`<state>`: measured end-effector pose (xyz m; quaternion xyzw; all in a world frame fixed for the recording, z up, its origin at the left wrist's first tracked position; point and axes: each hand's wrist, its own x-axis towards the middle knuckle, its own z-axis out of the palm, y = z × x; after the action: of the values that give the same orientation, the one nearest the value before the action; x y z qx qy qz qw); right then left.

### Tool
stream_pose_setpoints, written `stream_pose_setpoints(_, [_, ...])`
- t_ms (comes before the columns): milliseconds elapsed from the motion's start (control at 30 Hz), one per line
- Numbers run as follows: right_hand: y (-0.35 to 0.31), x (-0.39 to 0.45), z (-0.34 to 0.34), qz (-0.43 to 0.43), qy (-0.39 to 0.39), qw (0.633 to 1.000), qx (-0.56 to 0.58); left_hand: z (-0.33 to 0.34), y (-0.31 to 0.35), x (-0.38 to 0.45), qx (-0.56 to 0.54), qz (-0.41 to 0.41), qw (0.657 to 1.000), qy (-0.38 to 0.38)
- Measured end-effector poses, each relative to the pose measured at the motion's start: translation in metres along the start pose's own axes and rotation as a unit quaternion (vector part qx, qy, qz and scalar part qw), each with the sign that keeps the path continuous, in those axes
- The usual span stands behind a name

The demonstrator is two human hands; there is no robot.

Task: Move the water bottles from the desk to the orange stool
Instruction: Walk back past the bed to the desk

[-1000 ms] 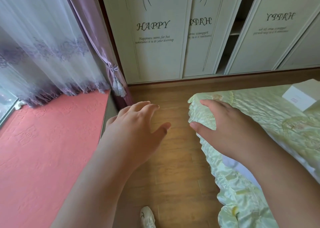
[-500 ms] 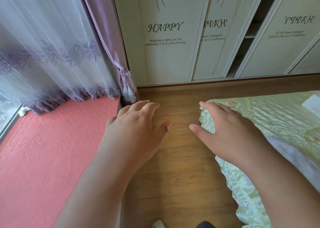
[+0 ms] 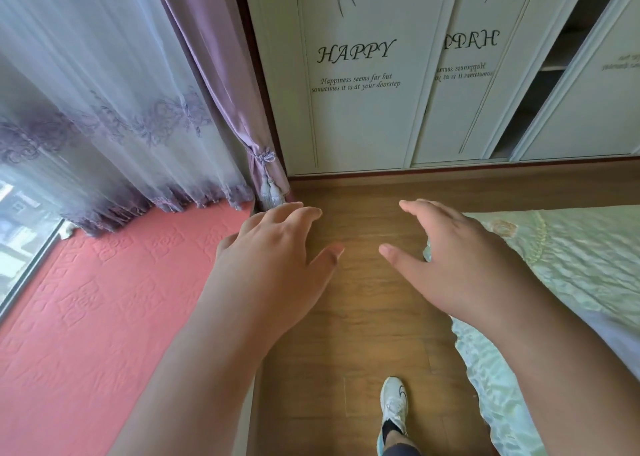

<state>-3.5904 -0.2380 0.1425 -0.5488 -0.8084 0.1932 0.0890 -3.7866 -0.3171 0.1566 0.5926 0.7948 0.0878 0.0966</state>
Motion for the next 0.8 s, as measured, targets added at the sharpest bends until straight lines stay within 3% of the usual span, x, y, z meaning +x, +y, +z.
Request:
stream_pose_setpoints(400, [0.072,0.140,-0.053,-0.048,0.007,0.998,0.037,-0.002,0.078,0.130,0.003,-0.017,0.999,0.028])
stream_pose_setpoints(800, [0.085,0.233,-0.062,-0.050,0.022,0.998,0.030,0.012,0.081,0.236,-0.001,-0.019,1.000,0.014])
